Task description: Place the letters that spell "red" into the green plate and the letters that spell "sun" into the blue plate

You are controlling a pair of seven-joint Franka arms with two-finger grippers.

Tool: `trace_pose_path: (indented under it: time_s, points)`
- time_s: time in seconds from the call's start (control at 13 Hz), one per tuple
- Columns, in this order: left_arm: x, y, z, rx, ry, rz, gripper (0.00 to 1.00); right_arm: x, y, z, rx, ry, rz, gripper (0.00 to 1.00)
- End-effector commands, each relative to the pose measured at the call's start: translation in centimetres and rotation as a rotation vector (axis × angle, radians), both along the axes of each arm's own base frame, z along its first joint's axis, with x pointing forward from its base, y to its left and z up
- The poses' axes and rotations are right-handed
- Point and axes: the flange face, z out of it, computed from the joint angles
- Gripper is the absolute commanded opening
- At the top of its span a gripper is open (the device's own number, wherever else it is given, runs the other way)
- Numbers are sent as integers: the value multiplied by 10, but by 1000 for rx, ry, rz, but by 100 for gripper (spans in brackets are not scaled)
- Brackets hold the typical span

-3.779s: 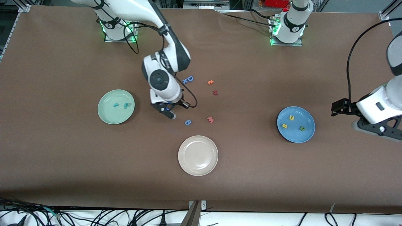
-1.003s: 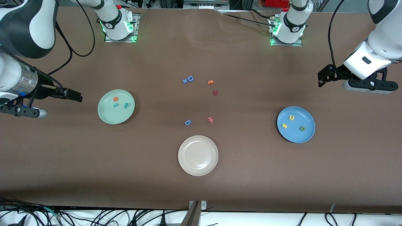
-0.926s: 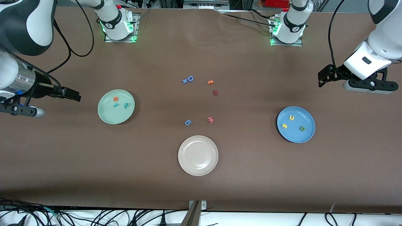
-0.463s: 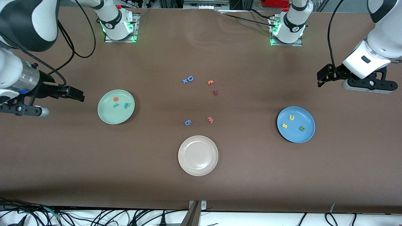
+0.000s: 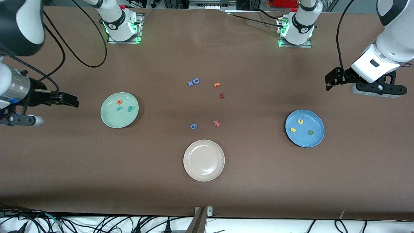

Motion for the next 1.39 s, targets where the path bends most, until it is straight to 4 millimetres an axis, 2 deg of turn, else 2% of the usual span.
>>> trace_pose_path:
  time_s: [0.0,0.15,0.31,0.54,1.31]
  points:
    - [3,1,4,-12,10,-14,100,-19,-6,16,-14,-9,-46,100]
    - [2,2,5,-12,14,-13,100,-28,-7,12,-21,-20,-47,100]
    - [2,2,5,-12,14,-10,100,-29,-16,10,-26,-21,-67,99]
    - [2,4,4,-11,19,-6,100,-32,-15,7,-23,-51,-72,99]
    - [2,2,3,-12,19,-11,100,-21,-9,-5,16,-70,-80,100]
